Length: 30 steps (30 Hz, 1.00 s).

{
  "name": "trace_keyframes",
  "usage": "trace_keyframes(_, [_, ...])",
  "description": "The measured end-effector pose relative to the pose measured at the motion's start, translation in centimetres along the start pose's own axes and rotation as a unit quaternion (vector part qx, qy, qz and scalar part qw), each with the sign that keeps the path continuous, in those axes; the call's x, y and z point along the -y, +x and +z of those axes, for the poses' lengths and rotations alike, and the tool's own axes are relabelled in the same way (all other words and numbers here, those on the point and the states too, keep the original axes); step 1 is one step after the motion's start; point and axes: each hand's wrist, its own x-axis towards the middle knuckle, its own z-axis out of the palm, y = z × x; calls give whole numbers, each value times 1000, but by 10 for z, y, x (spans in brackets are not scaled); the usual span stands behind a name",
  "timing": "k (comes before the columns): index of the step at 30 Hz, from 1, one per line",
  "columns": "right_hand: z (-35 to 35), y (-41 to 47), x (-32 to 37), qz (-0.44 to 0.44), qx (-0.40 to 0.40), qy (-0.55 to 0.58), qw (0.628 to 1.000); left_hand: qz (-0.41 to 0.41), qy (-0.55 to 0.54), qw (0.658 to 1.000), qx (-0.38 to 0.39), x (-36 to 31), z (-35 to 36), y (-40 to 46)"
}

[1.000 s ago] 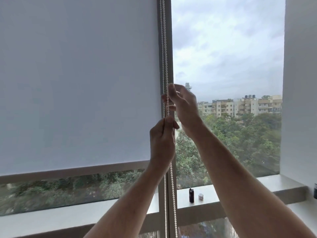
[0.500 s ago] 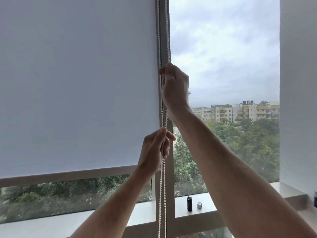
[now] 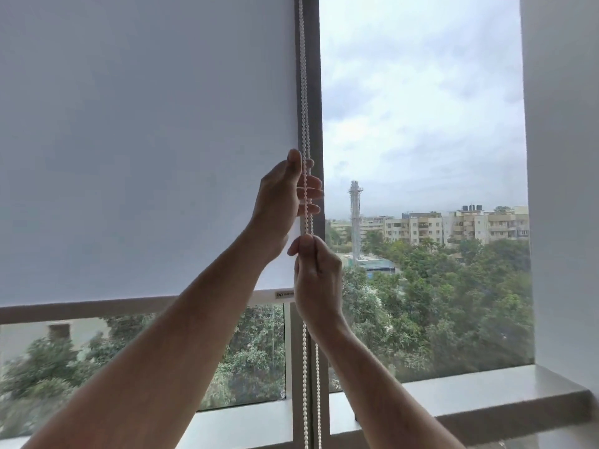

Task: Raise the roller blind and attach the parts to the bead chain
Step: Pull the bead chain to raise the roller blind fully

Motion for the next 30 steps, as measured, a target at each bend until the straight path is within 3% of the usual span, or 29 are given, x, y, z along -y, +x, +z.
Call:
trace_keyframes(5, [-10, -15, -9, 20, 21, 1, 1000, -21, -97, 993, -64, 0, 25, -5])
trace_keyframes(8, [-17, -16, -12, 63, 56, 64, 994, 26, -61, 993, -96, 6, 31, -13])
trace_keyframes(11, [-27, -11, -17, 140, 153, 168, 964, 61, -34, 991, -110, 10, 31, -20])
trace_keyframes(13, [-33, -3, -17, 163, 185, 173, 953, 67, -25, 991, -110, 14, 29, -25])
trace_keyframes(19, [-40, 56, 5, 153, 129, 96, 975, 58, -18, 994, -90, 40, 27, -47])
trace_keyframes(22, [-27, 87, 34, 144, 99, 126, 976, 64, -7, 994, -94, 55, 27, -57])
trace_keyframes(27, [1, 129, 84, 148, 127, 145, 970, 57, 7, 992, -109, 66, 25, -67])
trace_keyframes(30, [17, 137, 96, 162, 80, 138, 974, 61, 5, 993, -100, 64, 26, -69])
